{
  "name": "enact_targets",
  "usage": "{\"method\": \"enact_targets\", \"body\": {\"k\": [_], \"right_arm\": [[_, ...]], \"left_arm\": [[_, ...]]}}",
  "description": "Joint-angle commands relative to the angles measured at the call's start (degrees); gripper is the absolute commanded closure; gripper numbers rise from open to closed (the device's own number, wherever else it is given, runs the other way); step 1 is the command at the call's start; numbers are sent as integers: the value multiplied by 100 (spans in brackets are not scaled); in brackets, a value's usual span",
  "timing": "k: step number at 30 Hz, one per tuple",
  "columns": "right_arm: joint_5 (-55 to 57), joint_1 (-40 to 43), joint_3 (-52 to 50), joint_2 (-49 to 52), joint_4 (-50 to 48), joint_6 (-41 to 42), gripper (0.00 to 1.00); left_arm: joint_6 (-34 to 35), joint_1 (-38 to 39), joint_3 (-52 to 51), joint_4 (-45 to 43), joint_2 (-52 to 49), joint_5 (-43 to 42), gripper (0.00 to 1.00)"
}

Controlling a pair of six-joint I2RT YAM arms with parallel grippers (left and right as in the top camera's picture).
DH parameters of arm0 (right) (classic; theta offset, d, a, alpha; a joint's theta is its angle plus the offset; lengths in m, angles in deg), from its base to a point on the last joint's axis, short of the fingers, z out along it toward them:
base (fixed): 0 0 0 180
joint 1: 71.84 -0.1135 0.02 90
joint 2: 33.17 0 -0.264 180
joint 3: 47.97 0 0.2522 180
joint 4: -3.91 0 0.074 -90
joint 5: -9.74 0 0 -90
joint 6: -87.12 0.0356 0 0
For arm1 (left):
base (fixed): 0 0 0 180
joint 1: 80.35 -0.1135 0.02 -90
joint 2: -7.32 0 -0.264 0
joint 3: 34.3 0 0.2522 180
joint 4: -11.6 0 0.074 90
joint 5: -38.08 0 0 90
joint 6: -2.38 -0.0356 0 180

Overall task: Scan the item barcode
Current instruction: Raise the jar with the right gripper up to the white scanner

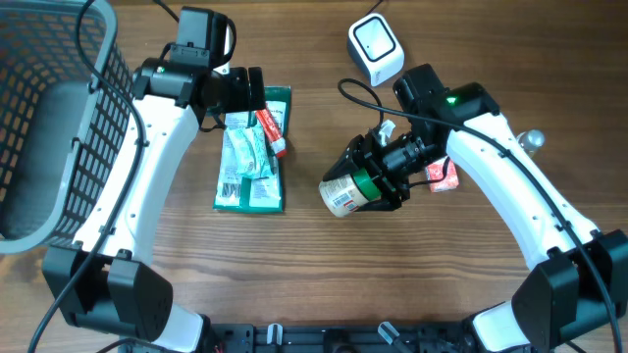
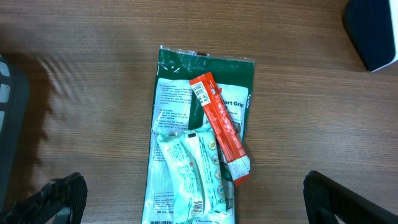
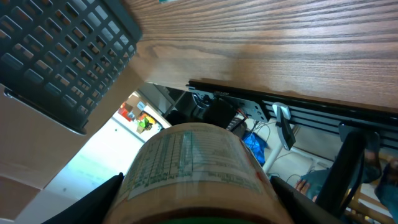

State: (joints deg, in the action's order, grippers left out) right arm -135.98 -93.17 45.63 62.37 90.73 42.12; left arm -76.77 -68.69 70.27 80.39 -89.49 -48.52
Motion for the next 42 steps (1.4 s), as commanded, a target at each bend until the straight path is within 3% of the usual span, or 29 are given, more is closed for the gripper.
{"method": "enact_targets", "body": {"k": [1,14,19,26,28,32,38,42], "right_arm": [[-289,-24,-9,-90,9,42,55],[-190,-24,-9,-90,-120,42,55],[2181,-24,-9,-90,-870,44,58],[3495,-24,-9,-90,-1458,-2,61],[3801,-24,-9,-90,-1547,-9,72],[3908,-15,-7,-90,-1690,-933,76],[3753,249,83,-96,-1665,-946,75],[3729,518,549,-96,-1617,-1615,78]], "left_arm": [[52,-22,17,-13,-48,52,0],[55,-22,17,-13,-48,52,0],[52,-22,17,-13,-48,52,0],[55,-22,17,-13,-48,52,0],[52,-22,17,-13,-48,52,0],[55,-22,17,-13,-48,52,0],[52,-22,17,-13,-48,52,0],[52,-22,17,-15,-48,52,0]]}}
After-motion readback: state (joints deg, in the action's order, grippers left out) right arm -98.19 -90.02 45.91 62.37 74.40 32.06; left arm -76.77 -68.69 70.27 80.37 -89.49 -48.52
